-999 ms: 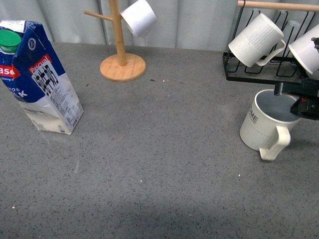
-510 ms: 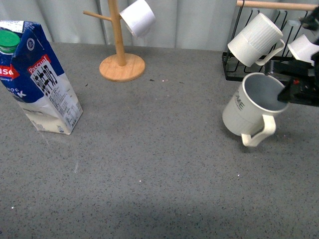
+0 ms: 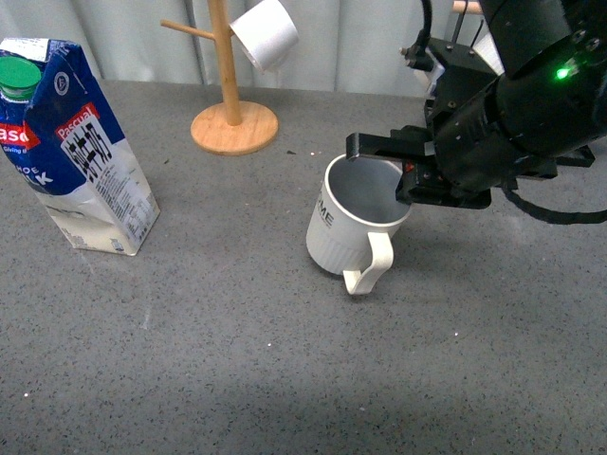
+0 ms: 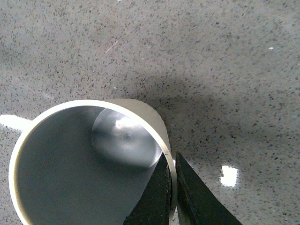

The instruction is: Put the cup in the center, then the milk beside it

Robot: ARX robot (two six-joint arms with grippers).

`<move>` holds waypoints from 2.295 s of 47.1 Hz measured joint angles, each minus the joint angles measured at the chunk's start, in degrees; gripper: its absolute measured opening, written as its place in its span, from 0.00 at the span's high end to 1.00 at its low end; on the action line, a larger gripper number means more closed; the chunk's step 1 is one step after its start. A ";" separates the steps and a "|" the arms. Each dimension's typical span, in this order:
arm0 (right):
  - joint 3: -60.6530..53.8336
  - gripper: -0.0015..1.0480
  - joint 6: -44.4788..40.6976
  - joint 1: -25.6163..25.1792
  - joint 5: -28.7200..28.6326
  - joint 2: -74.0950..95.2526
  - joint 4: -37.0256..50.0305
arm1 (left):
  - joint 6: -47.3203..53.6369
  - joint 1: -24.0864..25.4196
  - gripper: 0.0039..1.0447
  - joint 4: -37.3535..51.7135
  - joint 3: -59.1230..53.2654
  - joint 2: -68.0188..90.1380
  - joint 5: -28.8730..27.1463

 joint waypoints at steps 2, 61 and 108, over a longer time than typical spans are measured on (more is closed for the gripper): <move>0.22 0.99 0.15 0.39 0.07 0.57 0.09 | 0.00 0.00 0.06 0.00 0.00 0.00 0.00; -35.08 0.50 -15.15 -4.22 21.22 -18.01 70.88 | 0.00 0.00 0.06 0.00 0.00 0.00 0.00; -61.81 0.99 -16.87 -19.87 6.08 -63.58 52.26 | 0.00 0.00 0.06 0.00 0.00 0.00 0.02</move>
